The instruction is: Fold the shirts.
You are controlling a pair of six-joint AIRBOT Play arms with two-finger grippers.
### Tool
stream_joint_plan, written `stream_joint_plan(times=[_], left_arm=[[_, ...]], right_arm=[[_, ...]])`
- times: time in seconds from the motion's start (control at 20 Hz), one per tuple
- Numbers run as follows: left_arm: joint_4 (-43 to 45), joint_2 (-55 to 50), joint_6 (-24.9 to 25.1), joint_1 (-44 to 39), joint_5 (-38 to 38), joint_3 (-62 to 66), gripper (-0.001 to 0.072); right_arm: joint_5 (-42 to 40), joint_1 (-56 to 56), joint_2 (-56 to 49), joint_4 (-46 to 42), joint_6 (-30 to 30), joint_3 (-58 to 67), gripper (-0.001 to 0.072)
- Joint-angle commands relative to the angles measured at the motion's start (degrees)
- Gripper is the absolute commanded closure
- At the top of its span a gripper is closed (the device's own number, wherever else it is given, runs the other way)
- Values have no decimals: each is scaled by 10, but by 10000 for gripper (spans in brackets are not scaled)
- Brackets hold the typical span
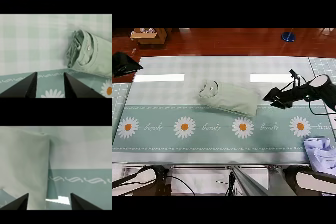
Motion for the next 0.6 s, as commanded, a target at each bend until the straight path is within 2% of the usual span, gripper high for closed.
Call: stream_joint_plan(times=[0.0,0.2,0.25,0.3,0.35,0.4,0.55], left_arm=[[3,0,-2,-5,-3,0,287],[3,0,-2,-10,-8,0,288],[3,0,-2,-10,-9,0,288],[3,0,-2,-10,-9,0,288],[3,0,-2,-10,-9,0,288],[3,0,-2,-10,-10,0,288],[3,0,-2,-10,-11,0,288]], right_arm=[[-84,43,-31,94,-24,-37,116],[-144,99,-74,177,-26,-37,149],[-154,106,-78,185,-26,-37,215],[-162,110,-79,188,-32,-37,352],[-159,109,-77,195,-40,-35,590],[-148,104,-74,200,-41,-32,693],[-62,72,-24,182,-96,-4,694]])
